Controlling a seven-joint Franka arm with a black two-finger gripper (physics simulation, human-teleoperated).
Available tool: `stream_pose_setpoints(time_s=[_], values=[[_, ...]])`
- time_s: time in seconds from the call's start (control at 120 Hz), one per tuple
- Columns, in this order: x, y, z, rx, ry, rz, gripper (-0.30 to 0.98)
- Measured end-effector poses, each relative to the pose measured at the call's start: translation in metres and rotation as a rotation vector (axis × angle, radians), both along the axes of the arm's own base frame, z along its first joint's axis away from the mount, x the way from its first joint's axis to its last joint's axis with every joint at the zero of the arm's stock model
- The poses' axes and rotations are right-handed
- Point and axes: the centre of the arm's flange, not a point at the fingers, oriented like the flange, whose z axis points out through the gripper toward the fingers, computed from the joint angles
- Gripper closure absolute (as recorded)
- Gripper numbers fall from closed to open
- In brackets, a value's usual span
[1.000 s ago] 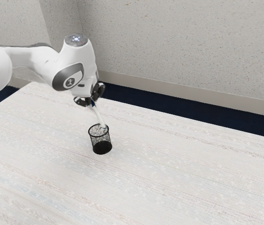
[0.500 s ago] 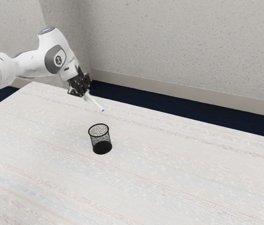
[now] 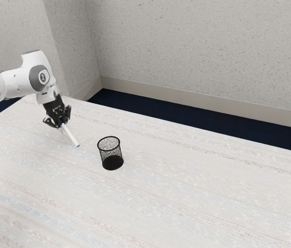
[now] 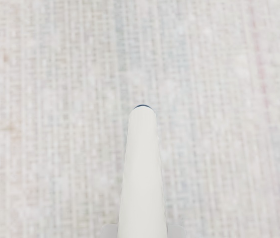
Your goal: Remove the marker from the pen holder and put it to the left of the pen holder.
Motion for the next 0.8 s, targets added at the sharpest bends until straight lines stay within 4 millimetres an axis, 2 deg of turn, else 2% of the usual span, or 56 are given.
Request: stream_pose_setpoints(time_s=[0.092, 0.3, 0.35, 0.383, 0.417, 0.458, 0.508, 0.55, 0.575, 0.617, 0.667, 0.742, 0.8], values=[[-0.003, 0.0, -0.008, -0.015, 0.027, -0.036, 0.74], [-0.008, -0.002, -0.012, -0.034, 0.054, -0.099, 0.31], [-0.009, -0.003, -0.003, -0.032, 0.049, -0.109, 0.24], [-0.015, -0.011, 0.016, -0.021, 0.045, -0.115, 0.21], [-0.024, -0.04, 0.055, 0.014, 0.041, -0.14, 0.18], [-0.046, -0.099, 0.118, 0.084, 0.034, -0.177, 0.15], [-0.076, -0.172, 0.182, 0.156, 0.025, -0.201, 0.12], [-0.089, -0.219, 0.233, 0.212, -0.018, -0.2, 0.1], [-0.094, -0.243, 0.255, 0.229, -0.04, -0.196, 0.08], [-0.102, -0.274, 0.277, 0.245, -0.05, -0.182, 0.07], [-0.11, -0.302, 0.288, 0.254, -0.036, -0.16, 0.05], [-0.129, -0.33, 0.311, 0.266, -0.039, -0.114, 0.04], [-0.138, -0.349, 0.319, 0.274, -0.032, -0.069, 0.03]])
